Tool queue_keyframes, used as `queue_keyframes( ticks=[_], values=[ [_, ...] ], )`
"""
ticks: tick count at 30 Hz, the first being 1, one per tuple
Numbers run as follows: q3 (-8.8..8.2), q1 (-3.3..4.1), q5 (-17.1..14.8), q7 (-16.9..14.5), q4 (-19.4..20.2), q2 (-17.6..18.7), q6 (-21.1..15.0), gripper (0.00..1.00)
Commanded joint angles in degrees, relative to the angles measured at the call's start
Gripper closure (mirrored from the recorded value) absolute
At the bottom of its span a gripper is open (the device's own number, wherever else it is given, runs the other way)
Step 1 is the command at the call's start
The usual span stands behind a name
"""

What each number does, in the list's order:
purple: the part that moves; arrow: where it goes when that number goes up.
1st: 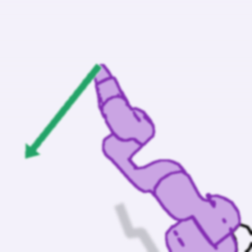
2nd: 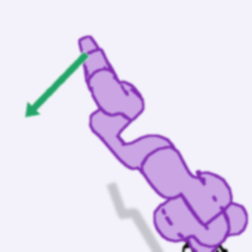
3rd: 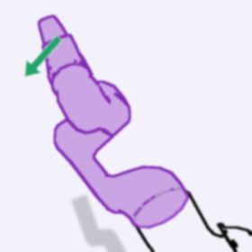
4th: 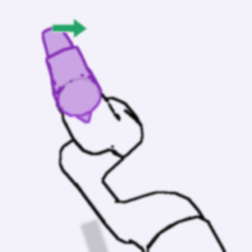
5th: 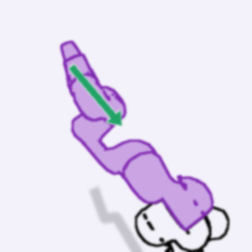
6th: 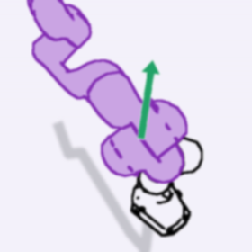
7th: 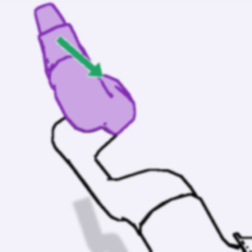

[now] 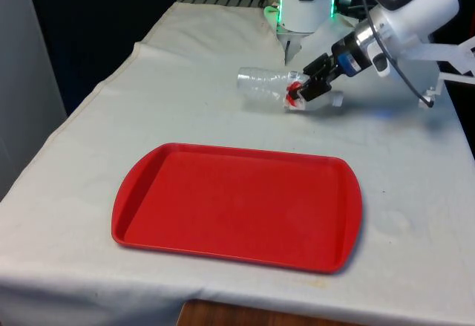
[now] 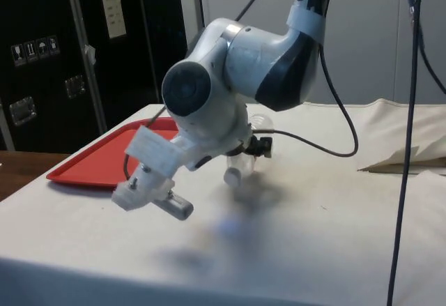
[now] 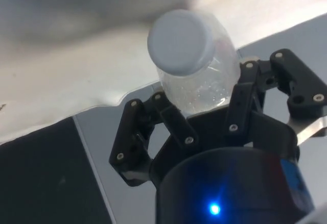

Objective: Place the bottle upright on the tray.

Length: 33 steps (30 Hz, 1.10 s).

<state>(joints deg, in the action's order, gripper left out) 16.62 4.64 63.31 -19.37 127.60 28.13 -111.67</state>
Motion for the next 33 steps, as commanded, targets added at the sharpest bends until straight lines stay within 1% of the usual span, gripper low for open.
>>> queue_keyframes(
  ticks=[1, 6, 7, 8, 14, 15, 16, 22, 23, 24, 29, 30, 31, 33],
  values=[
    [0.40, -0.17, -0.80, -0.80, 0.46, -1.38, 0.23, 1.00],
    [0.57, -0.17, -1.78, -2.29, 1.09, -4.18, 0.97, 1.00],
    [0.34, 0.00, -1.26, -1.95, 0.92, -3.84, 0.97, 1.00],
    [0.57, -0.11, -1.89, -2.58, 1.20, -4.58, 1.03, 1.00],
    [0.69, -0.06, -2.92, -4.41, 1.72, -7.56, 1.83, 1.00],
    [0.52, 0.00, -2.41, -4.01, 1.55, -7.22, 1.78, 1.00],
    [0.74, -0.06, -3.04, -4.64, 1.78, -7.96, 1.95, 1.00],
    [0.92, -0.11, -3.90, -6.30, 1.78, -10.49, 2.86, 1.00],
    [0.80, 0.00, -3.38, -5.84, 1.66, -9.97, 2.81, 1.00],
    [0.92, -0.06, -3.95, -6.42, 1.78, -10.71, 2.92, 1.00],
    [0.92, -0.29, -4.87, -7.33, 1.43, -12.32, 2.86, 1.00],
    [0.86, -0.29, -5.04, -7.51, 1.38, -12.55, 2.86, 1.00],
    [0.80, -0.11, -4.47, -6.99, 1.43, -12.20, 2.92, 1.00],
    [0.86, -0.46, -5.33, -7.96, 1.32, -13.12, 2.69, 1.00]
  ],
)
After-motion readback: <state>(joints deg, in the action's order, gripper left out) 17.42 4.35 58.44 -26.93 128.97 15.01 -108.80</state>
